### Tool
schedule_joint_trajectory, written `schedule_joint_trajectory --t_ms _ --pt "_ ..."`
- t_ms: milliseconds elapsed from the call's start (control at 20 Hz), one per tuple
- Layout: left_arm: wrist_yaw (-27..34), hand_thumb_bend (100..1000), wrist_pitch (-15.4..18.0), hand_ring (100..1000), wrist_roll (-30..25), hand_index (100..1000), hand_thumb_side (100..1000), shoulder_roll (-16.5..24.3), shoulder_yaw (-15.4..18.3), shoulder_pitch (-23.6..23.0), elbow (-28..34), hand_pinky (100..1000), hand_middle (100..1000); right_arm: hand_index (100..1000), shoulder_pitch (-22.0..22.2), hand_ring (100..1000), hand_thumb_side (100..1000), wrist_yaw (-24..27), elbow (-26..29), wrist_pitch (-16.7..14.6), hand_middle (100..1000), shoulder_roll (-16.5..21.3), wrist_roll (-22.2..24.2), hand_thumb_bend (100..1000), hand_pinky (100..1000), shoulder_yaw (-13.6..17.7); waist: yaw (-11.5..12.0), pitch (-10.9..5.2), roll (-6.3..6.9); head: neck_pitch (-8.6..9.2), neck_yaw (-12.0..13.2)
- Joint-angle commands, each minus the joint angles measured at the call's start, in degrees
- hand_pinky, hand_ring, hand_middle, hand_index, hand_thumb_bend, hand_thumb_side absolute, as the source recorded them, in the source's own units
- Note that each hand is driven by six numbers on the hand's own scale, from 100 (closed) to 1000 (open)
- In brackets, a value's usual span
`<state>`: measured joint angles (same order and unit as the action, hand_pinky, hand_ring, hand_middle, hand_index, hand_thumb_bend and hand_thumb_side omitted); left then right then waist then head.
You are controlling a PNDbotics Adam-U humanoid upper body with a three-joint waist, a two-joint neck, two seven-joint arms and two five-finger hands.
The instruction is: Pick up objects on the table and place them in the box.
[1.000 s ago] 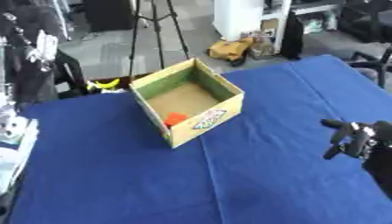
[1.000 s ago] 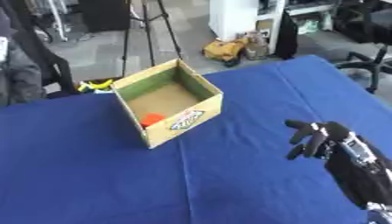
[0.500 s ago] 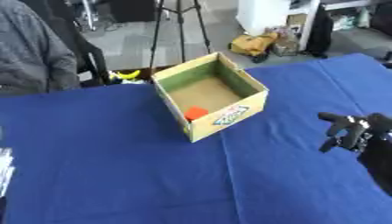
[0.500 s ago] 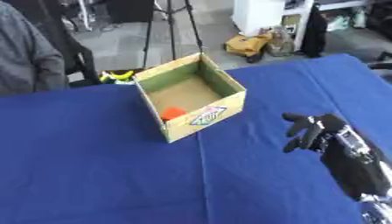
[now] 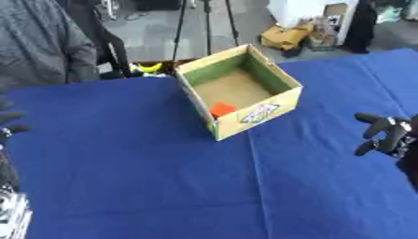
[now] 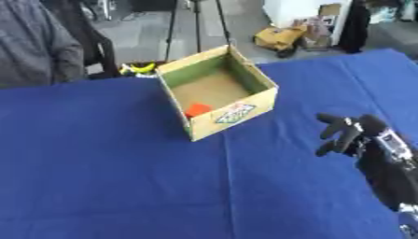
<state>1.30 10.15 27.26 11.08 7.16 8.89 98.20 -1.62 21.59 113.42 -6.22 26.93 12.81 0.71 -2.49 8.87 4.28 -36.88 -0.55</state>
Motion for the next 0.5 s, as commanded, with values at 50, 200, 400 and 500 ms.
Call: schedule_joint_trajectory --t_ms 50,200,400,500 --pt "1.0 277 1.8 608 -0.2 730 1000 0.2 0.6 -1.8 3.0 507 611 456 -0.2 929 877 -0.4 1.2 0.2 558 0.4 -0.2 100 554 0.5 -0.1 -0.82 -0.27 -0.76 0.4" --pt "1.4 275 1.9 607 -0.4 729 1000 -0.1 0.5 -2.6 3.7 508 610 456 -0.2 929 875 -0.5 1.2 0.1 558 0.4 -0.1 100 553 0.4 -0.1 -0.79 -0.28 -0.89 0.5" --pt "1.4 275 1.8 606 -0.5 725 1000 -0.2 0.7 -2.6 3.9 507 607 456 -0.2 929 877 -0.6 1.2 0.1 558 0.3 -0.2 100 553 0.5 -0.1 -0.69 -0.29 -0.8 0.8" --pt "1.4 275 1.7 606 -0.8 725 1000 -0.2 0.6 -2.6 3.9 507 606 457 -0.2 929 875 -0.6 1.2 0.0 558 0.4 -0.2 100 553 0.5 -0.2 -0.69 -0.29 -0.78 0.9"
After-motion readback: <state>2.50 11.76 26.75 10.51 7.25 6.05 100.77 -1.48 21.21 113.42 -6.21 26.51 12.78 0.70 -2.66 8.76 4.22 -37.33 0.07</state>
